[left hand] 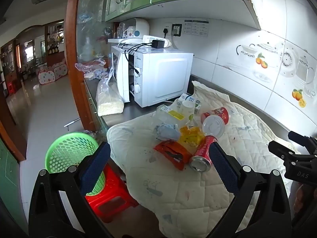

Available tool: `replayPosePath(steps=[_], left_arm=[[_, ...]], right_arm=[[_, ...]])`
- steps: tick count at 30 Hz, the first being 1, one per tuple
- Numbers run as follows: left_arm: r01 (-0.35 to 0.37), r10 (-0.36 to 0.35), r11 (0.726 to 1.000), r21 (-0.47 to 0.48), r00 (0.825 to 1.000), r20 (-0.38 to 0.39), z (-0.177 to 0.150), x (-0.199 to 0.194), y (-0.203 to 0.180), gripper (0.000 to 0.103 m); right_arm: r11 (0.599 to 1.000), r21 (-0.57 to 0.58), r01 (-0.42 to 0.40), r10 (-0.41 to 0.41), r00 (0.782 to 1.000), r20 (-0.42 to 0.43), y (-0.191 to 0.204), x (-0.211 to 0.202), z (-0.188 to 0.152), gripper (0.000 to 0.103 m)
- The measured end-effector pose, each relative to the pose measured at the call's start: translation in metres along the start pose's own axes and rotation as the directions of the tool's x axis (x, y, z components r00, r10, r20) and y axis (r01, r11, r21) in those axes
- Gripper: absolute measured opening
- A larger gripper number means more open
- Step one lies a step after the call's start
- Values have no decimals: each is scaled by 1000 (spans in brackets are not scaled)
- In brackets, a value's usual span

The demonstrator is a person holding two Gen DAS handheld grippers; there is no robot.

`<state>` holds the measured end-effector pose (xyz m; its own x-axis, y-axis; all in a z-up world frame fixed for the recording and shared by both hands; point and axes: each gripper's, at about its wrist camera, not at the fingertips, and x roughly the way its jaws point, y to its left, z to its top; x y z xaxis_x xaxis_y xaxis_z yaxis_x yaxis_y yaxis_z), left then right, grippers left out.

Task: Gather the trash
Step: 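Move both tools toward the trash on the quilted mat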

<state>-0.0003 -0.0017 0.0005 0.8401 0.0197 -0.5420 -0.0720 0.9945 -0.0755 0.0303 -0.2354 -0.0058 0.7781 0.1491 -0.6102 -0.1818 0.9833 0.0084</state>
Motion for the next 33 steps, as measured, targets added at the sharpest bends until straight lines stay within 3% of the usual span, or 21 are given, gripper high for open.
replayPosePath(steps=[33], left_arm=[[-1, 1, 1000, 3, 1000, -21, -8, 4, 0, 98]], right_arm=[[1000, 11, -11, 11, 1000, 4, 0, 3, -3, 97]])
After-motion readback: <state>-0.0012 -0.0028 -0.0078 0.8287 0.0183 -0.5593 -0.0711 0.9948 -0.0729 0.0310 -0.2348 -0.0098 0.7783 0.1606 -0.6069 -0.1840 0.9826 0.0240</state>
